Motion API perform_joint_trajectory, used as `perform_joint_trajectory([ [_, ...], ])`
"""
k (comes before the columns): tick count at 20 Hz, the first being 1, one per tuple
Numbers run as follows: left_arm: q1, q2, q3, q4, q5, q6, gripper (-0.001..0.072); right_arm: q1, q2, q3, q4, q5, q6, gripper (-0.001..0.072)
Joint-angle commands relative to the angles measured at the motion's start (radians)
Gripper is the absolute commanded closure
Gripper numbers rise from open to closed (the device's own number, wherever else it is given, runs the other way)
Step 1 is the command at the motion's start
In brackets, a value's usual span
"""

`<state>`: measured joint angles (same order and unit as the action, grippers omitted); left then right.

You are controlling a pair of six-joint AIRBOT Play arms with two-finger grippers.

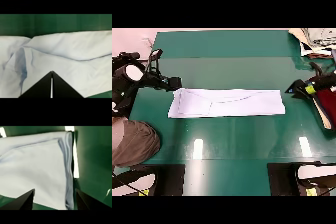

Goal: Fold the shirts.

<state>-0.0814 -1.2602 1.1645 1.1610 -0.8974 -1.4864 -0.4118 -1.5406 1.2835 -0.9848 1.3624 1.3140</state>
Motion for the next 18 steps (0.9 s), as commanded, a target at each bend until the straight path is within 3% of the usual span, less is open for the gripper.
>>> perform_joint_trajectory([
  [1,-0.002,-0.001,0.014,-0.142,0.021,0.006,0.0677,-0.139,-0.016,-0.130,0.138,0.021,-0.077,0.0119],
  [5,-0.106,-0.030,0.015,-0.185,0.098,0.006,0.0678,-0.145,-0.112,-0.249,0.264,-0.016,-0.167,0.0124],
  [9,-0.245,-0.170,0.050,-0.198,0.097,0.002,0.0678,-0.037,-0.156,-0.256,0.368,-0.085,-0.220,0.0187],
  [10,-0.275,-0.212,0.077,-0.201,0.096,0.002,0.0678,-0.013,-0.155,-0.254,0.395,-0.105,-0.241,0.0334],
  [12,-0.335,-0.304,0.150,-0.201,0.093,0.002,0.0678,0.030,-0.140,-0.253,0.417,-0.134,-0.274,0.0699],
  [15,-0.398,-0.433,0.271,-0.201,0.061,-0.006,0.0678,0.030,-0.066,-0.222,0.416,-0.132,-0.276,0.0696],
  [18,-0.437,-0.523,0.358,-0.201,0.055,-0.006,0.0678,0.036,0.039,-0.121,0.417,-0.036,-0.274,0.0696],
])
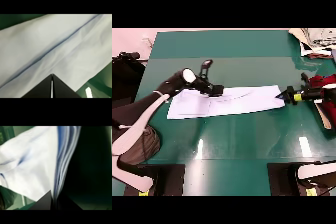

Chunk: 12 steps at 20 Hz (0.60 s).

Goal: Fold the shirts.

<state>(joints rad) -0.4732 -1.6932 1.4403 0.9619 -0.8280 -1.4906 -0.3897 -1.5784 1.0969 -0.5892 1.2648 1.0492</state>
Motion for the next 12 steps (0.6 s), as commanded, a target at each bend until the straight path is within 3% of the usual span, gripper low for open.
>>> perform_joint_trajectory([
  [1,-0.053,-0.116,0.109,-0.002,-0.023,-0.002,0.0678,0.030,0.114,0.107,0.021,0.079,0.010,0.0696],
  [6,-0.071,-0.199,0.187,-0.013,-0.020,-0.005,0.0678,0.175,0.245,0.289,0.021,0.081,0.122,0.0696],
  [12,-0.076,-0.219,0.193,-0.083,0.009,-0.001,0.0678,0.388,0.254,0.418,0.022,0.051,0.183,0.0695],
])
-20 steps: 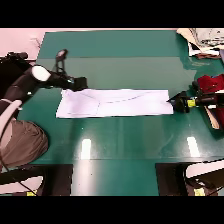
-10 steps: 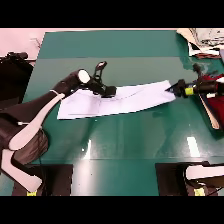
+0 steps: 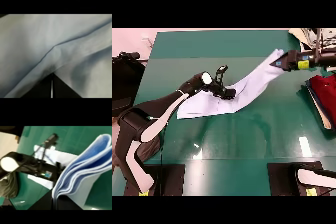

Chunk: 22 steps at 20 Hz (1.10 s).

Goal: Fold the shirts.

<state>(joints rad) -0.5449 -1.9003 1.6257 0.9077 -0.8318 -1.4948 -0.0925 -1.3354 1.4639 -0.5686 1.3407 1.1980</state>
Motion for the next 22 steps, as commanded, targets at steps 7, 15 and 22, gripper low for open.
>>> perform_joint_trajectory([
  [7,0.006,-0.043,0.024,-0.009,-0.055,0.003,0.0678,0.244,0.011,0.051,0.027,-0.080,0.034,0.0695],
  [15,0.185,0.087,0.218,0.129,-0.227,0.003,0.0679,0.319,0.010,0.051,0.026,-0.132,0.032,0.0695],
  [22,0.444,0.369,0.219,0.320,-0.256,0.005,0.0678,0.674,-0.171,0.064,0.027,-0.474,-0.039,0.0694],
])
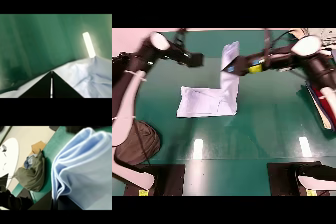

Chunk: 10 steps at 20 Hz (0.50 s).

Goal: Fold the shirts.

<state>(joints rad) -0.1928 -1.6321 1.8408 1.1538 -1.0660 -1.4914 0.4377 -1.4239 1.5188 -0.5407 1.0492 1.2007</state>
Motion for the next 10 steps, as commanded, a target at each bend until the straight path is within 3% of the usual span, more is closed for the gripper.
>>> perform_joint_trajectory([
  [1,0.119,0.131,0.004,0.086,-0.029,0.005,0.0678,0.200,-0.146,0.050,0.000,-0.227,-0.047,0.0695],
  [3,0.161,0.175,0.004,0.101,-0.053,0.005,0.0678,0.297,-0.302,0.201,-0.002,-0.247,-0.051,0.0681],
  [4,0.178,0.189,0.004,0.100,-0.074,0.005,0.0678,0.327,-0.370,0.274,-0.002,-0.252,-0.050,0.0472],
  [5,0.188,0.196,0.004,0.100,-0.095,0.005,0.0678,0.348,-0.433,0.346,0.000,-0.239,-0.049,0.0208],
  [6,0.188,0.198,0.004,0.105,-0.114,0.008,0.0678,0.352,-0.473,0.401,-0.001,-0.193,-0.049,0.0187],
  [7,0.187,0.199,0.004,0.104,-0.133,0.008,0.0678,0.349,-0.498,0.447,-0.004,-0.126,-0.049,0.0244],
  [9,0.187,0.199,0.004,0.103,-0.151,0.008,0.0678,0.308,-0.490,0.478,-0.090,-0.037,-0.050,0.0472],
  [10,0.187,0.199,0.004,0.098,-0.151,0.008,0.0678,0.277,-0.473,0.477,-0.147,-0.005,-0.048,0.0479],
])
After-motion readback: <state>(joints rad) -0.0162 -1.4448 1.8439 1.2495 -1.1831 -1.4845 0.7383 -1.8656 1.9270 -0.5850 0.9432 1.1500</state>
